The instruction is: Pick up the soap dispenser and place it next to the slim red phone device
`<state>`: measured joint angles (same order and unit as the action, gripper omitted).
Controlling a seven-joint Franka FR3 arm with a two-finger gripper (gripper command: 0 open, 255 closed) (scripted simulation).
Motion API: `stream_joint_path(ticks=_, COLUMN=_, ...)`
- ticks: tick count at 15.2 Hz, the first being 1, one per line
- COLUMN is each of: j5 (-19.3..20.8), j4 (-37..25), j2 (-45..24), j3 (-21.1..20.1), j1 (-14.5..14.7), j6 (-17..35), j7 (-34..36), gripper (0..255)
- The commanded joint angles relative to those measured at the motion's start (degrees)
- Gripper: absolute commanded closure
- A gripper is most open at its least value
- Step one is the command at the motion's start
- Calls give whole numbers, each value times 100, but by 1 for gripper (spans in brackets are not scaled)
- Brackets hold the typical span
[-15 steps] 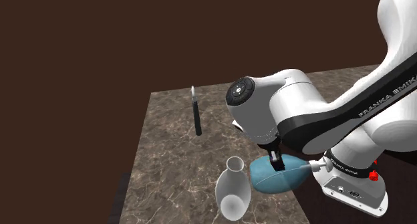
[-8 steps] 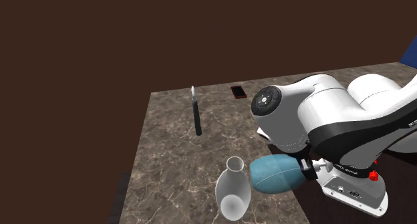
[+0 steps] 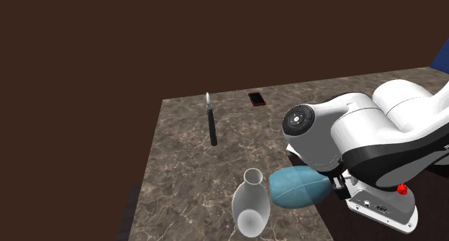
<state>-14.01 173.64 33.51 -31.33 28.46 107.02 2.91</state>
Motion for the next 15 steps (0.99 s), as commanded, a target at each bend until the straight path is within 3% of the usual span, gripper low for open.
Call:
stream_joint_path(ticks=1, j5=-13, j4=40, j2=-40, j3=-16, j1=0, j6=79, j7=3, gripper=0)
stream_joint_path(ticks=7, j5=-12, j4=39, j2=-39, j3=-16, j1=0, j6=77, j7=3, gripper=0)
stream_joint_path(ticks=8, j5=-12, j4=39, j2=-39, j3=-16, j1=0, j6=77, j7=3, gripper=255)
stream_joint_path(ticks=15, j5=-12, j4=39, j2=-39, j3=-16, j1=0, j6=78, j7=3, gripper=255)
